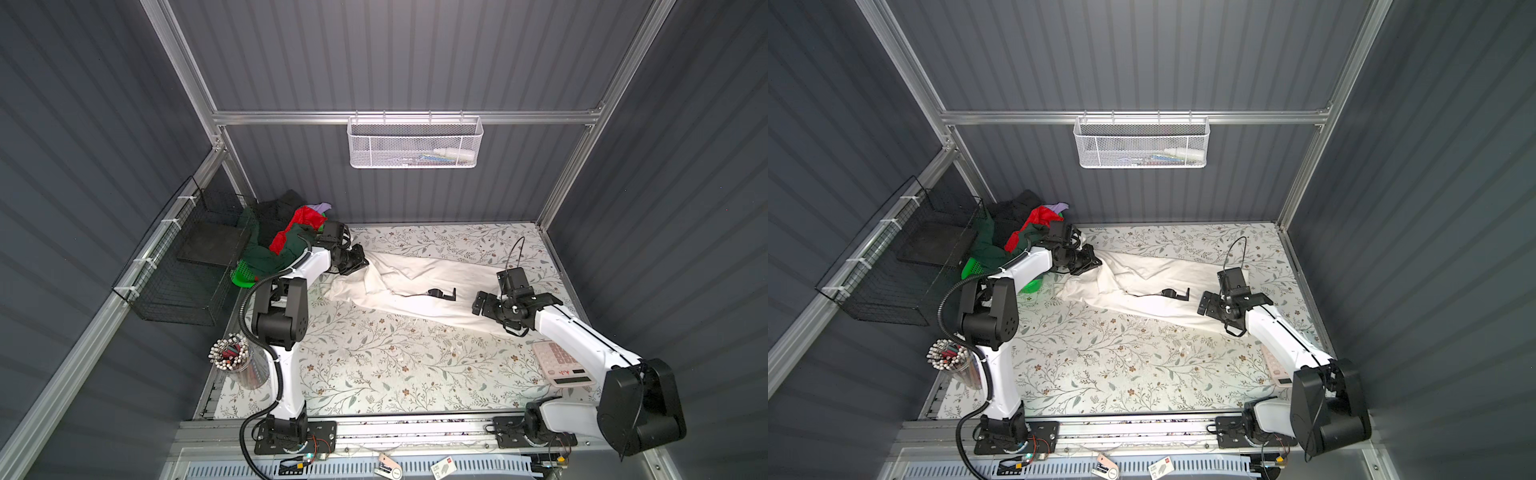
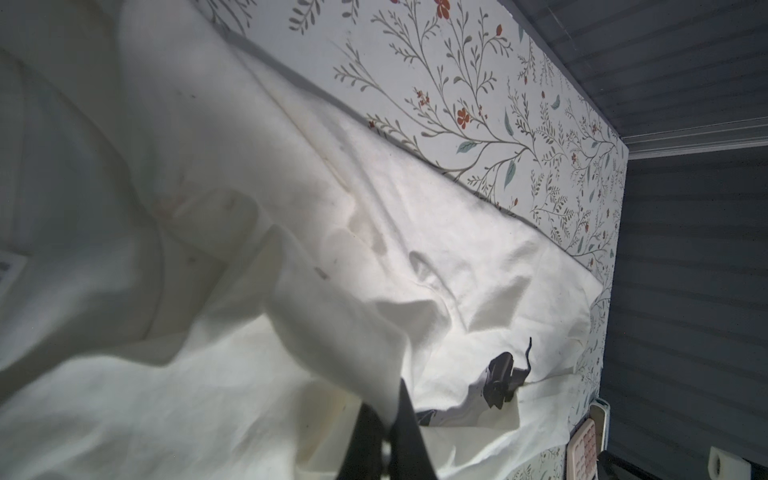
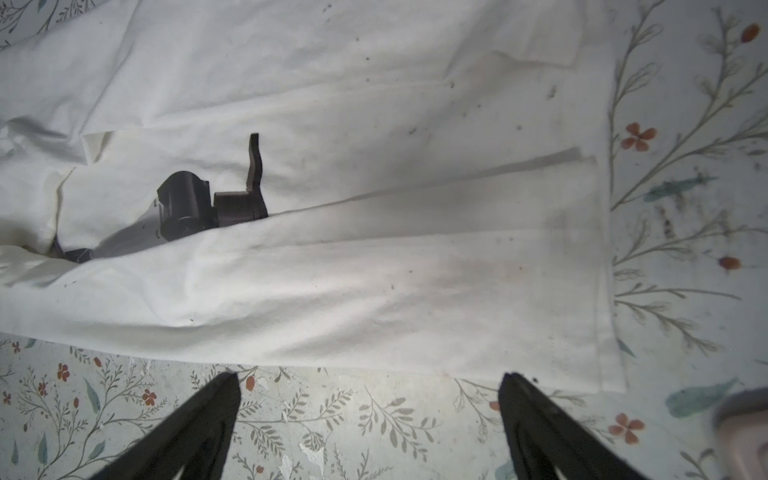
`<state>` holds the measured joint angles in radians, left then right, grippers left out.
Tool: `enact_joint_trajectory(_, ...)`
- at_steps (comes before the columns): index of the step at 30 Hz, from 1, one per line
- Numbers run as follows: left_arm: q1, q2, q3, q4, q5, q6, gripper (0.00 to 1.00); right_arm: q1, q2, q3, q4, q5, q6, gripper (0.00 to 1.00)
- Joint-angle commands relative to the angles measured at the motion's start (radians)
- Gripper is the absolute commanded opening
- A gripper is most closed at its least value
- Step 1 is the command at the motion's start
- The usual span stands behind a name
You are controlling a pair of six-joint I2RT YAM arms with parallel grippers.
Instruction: Fold and stack the t-shirts
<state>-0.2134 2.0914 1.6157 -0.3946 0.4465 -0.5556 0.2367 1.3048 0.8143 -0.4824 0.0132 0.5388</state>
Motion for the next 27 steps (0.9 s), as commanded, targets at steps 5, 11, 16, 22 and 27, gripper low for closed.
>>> enact_joint_trajectory(5, 0.000, 0.064, 0.089, 0.026, 0.024, -0.044, 0.01, 0.112, -0.006, 0.018, -0.001, 0.053, -0.073, 0.99)
enact_joint_trajectory(11, 0.000, 0.132, 0.176, 0.006, -0.015, -0.026, 0.17, 0.196, 0.032, 0.048, 0.012, 0.086, -0.100, 0.99)
enact_joint_trajectory(16, 0.000, 0.218, 0.294, -0.015, 0.015, -0.014, 0.44, 0.216, 0.044, 0.047, 0.013, 0.087, -0.081, 0.99)
enact_joint_trajectory(22, -0.004, 0.150, 0.282, -0.028, -0.101, 0.045, 0.67, 0.221, 0.019, 0.019, 0.034, 0.094, -0.055, 0.99)
enact_joint_trajectory(27, -0.006, 0.007, 0.137, -0.014, -0.221, 0.088, 0.73, 0.219, 0.013, 0.026, 0.022, 0.132, -0.015, 0.99)
